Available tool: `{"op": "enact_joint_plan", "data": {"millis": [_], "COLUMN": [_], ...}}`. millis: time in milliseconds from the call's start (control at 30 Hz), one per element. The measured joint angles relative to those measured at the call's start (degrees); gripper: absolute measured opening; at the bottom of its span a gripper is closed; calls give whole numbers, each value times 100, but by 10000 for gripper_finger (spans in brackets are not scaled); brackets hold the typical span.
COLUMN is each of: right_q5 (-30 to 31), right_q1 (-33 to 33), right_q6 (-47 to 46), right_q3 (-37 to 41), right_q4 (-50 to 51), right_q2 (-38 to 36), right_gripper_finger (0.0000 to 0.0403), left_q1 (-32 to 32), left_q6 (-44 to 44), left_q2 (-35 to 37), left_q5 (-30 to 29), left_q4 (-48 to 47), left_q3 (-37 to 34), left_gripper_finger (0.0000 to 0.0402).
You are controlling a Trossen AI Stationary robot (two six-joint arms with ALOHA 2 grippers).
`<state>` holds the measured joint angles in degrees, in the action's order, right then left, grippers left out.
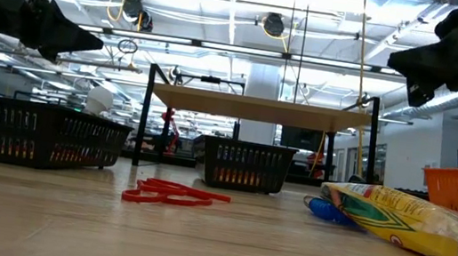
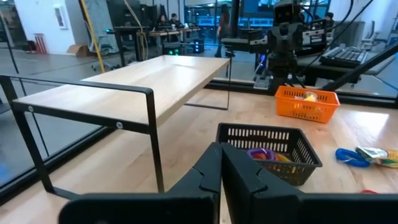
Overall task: Pick & Place Office Desk Supplies
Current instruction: Put the yellow crayon box into the orange bin
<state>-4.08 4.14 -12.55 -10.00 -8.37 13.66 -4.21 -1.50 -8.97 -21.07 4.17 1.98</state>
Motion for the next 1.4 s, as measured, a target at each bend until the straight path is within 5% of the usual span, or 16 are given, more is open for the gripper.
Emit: {"op": "enact_joint_plan", "data": {"millis": [367, 667, 967, 1167, 1400], "right_q5": [-22, 403, 1330, 1263, 458], "right_q1": [0, -236, -1441, -2177, -2888], "right_q6": [-477, -479, -1157, -2413, -3148], "right_q3": [0, -569, -2516, -3784, -5117], "right_q4": [-57, 378, 2648, 3565, 3593], "right_q2": [442, 869, 3097, 4881, 6410], "right_gripper_finger": [104, 108, 98, 108, 85], "left_q1": [0, 0, 0, 0, 0], "left_q6": [13, -211, -466, -468, -346], "left_q2": [0, 0, -2, -2, 0], "left_q5": [0, 4, 8, 10, 13], "left_q4": [-3, -5, -12, -12, -11], "left_q3": [0, 0, 0, 0, 0], "left_gripper_finger": [3, 20, 3, 18, 21]}}
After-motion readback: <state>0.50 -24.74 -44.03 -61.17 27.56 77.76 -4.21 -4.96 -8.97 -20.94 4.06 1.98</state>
